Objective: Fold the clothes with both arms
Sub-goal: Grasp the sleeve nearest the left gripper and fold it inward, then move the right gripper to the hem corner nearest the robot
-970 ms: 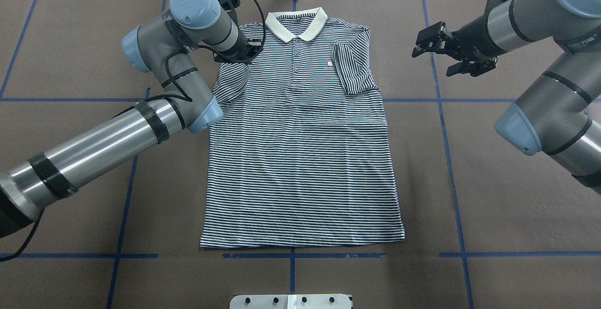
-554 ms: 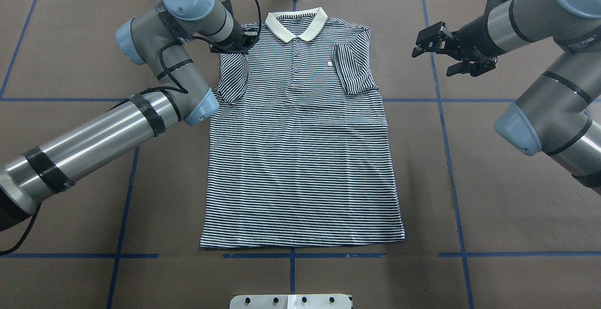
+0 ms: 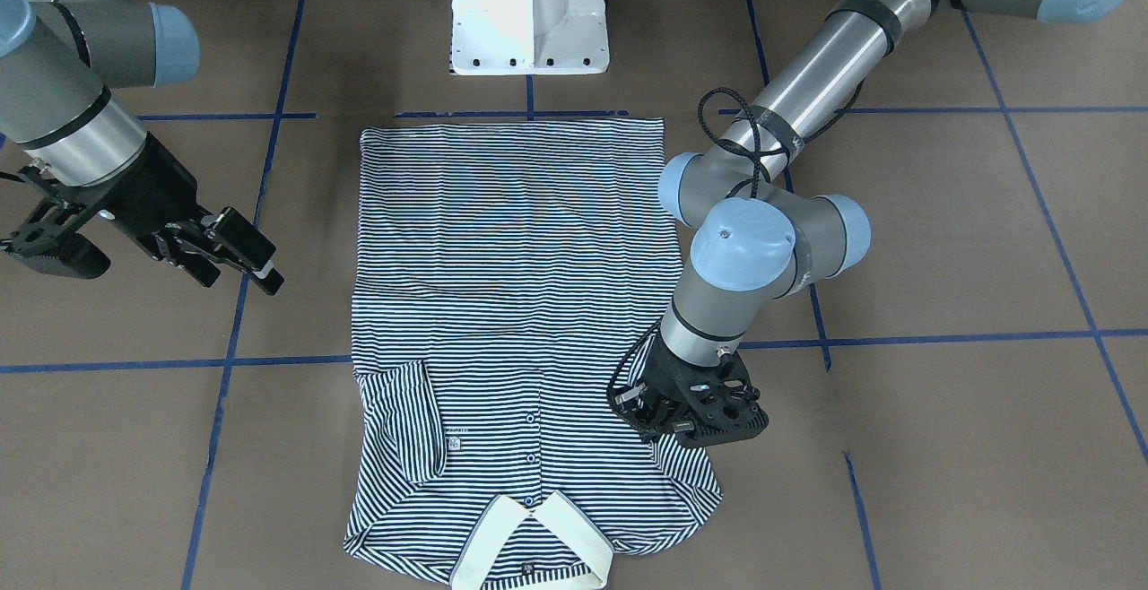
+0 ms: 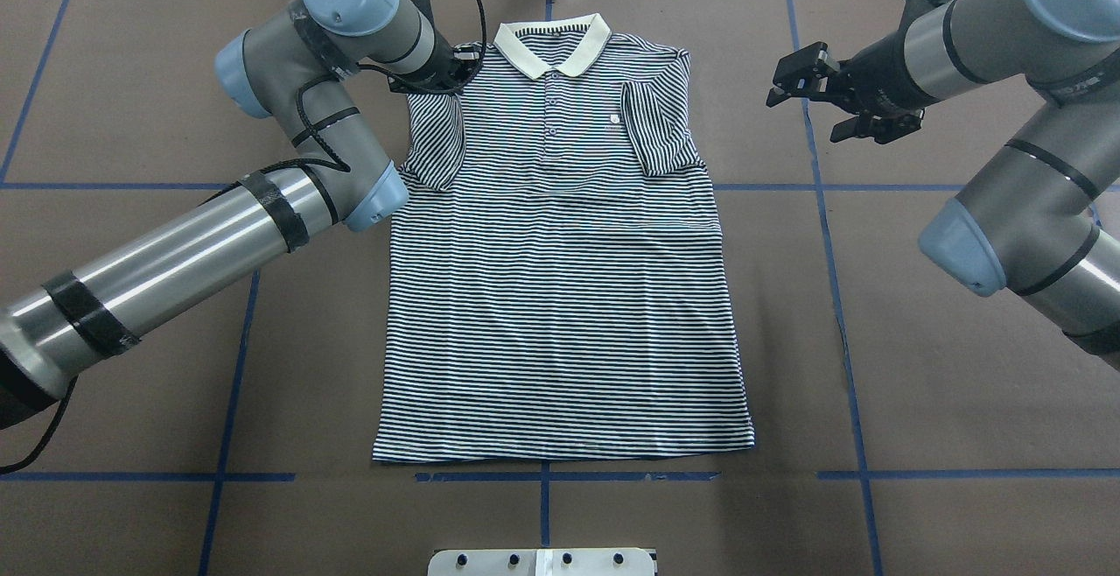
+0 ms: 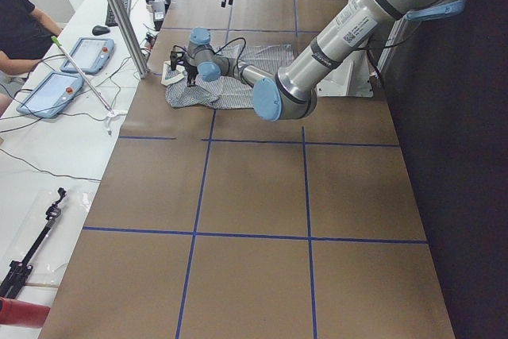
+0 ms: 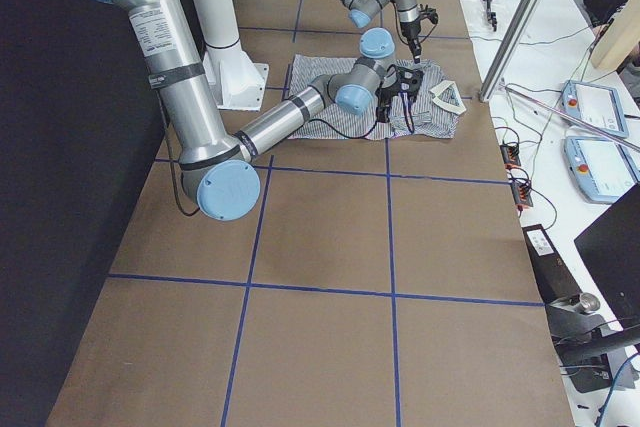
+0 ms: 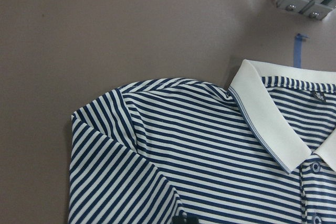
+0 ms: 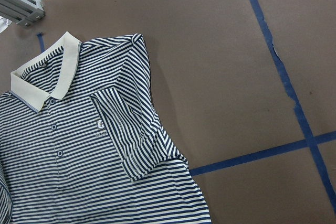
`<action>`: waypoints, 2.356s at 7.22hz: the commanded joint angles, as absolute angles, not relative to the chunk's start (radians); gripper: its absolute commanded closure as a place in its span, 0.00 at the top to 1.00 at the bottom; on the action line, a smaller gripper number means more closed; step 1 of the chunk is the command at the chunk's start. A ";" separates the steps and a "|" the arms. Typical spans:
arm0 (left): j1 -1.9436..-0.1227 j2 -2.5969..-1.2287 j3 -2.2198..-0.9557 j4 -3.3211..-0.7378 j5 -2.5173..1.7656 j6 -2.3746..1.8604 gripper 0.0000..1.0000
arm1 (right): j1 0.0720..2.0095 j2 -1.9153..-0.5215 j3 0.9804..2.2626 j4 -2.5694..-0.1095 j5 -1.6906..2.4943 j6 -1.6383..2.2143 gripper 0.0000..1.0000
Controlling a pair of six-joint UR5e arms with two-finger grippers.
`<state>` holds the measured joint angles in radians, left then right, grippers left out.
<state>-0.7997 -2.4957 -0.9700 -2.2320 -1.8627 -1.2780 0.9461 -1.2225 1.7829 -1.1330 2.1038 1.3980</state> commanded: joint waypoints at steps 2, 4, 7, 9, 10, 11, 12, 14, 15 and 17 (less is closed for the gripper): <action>-0.804 -2.493 -0.976 -2.273 -1.825 -1.281 0.56 | 0.858 -1.224 1.819 -1.134 2.014 1.516 1.00; -0.805 -2.438 -1.075 -2.287 -1.865 -1.293 0.57 | 0.661 -1.252 1.916 -1.163 1.840 1.734 1.00; -0.808 -2.238 -1.278 -2.342 -1.988 -1.282 0.57 | 0.279 -1.400 2.045 -1.299 1.498 1.952 0.98; -0.807 -2.237 -1.278 -2.341 -1.988 -1.285 0.59 | 0.134 -1.431 2.045 -1.307 1.341 2.054 0.93; -0.807 -2.237 -1.278 -2.341 -1.988 -1.289 0.61 | 0.123 -1.449 2.045 -1.346 1.341 2.106 0.90; -0.805 -2.237 -1.278 -2.341 -1.990 -1.290 0.61 | 0.123 -1.451 2.054 -1.386 1.342 2.133 0.87; -0.805 -2.237 -1.276 -2.341 -1.988 -1.290 0.62 | 0.124 -1.453 2.054 -1.417 1.344 2.135 0.87; -0.805 -2.237 -1.276 -2.341 -1.988 -1.292 0.62 | 0.123 -1.454 2.052 -1.428 1.347 2.146 0.84; -0.805 -2.237 -1.276 -2.341 -1.988 -1.292 0.62 | 0.123 -1.454 2.051 -1.428 1.347 2.148 0.75; -0.805 -2.237 -1.276 -2.341 -1.988 -1.292 0.62 | 0.123 -1.456 2.046 -1.430 1.347 2.149 0.34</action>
<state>-0.8054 -2.2365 -1.2756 -2.3408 -1.9881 -1.2916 0.1228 -1.4552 2.0488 -1.4282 1.3467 2.1480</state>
